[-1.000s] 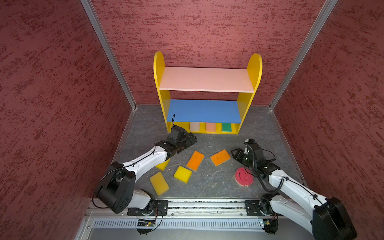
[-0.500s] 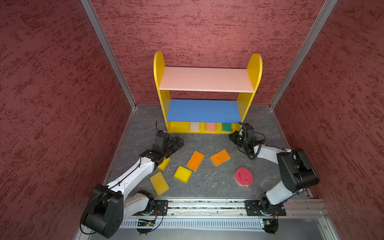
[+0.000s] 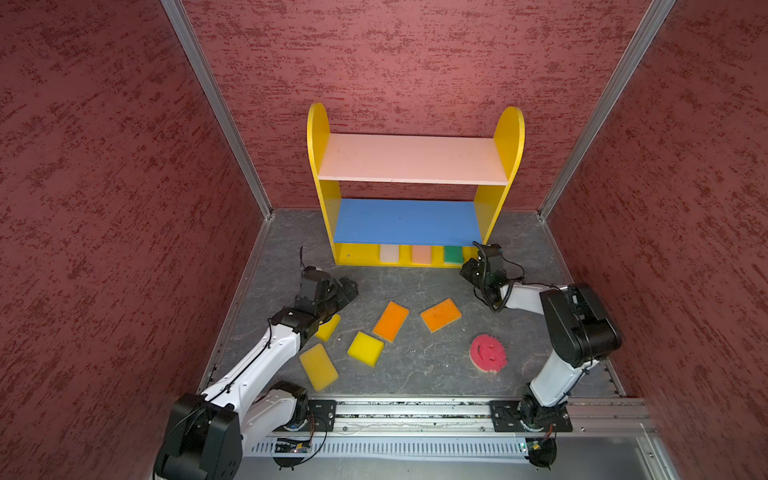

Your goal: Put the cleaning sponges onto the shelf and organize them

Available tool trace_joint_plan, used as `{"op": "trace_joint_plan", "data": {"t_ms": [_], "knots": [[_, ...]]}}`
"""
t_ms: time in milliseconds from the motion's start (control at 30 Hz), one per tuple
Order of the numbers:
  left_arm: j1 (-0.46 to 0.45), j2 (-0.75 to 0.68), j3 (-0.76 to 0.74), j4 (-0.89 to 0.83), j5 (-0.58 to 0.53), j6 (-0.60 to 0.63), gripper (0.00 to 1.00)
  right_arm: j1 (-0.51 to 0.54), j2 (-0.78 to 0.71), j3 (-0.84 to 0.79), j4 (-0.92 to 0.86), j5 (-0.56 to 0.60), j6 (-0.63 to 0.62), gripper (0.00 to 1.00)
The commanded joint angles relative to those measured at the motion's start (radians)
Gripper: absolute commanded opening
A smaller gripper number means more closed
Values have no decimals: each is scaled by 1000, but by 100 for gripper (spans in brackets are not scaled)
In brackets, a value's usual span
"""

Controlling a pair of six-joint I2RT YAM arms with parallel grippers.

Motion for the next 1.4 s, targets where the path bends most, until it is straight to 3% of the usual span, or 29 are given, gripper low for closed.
{"op": "trace_joint_plan", "data": {"t_ms": [0,233,1367], "knots": [[13,-27,-21,-16,-6,16,97,5,18,44,42,54,5,18],[30,-19,-22,-9,10,18,97,7,49,63,59,87,28,18],[71,15,-43,28,53,14,98,7,169,118,108,40,99,14]]}}
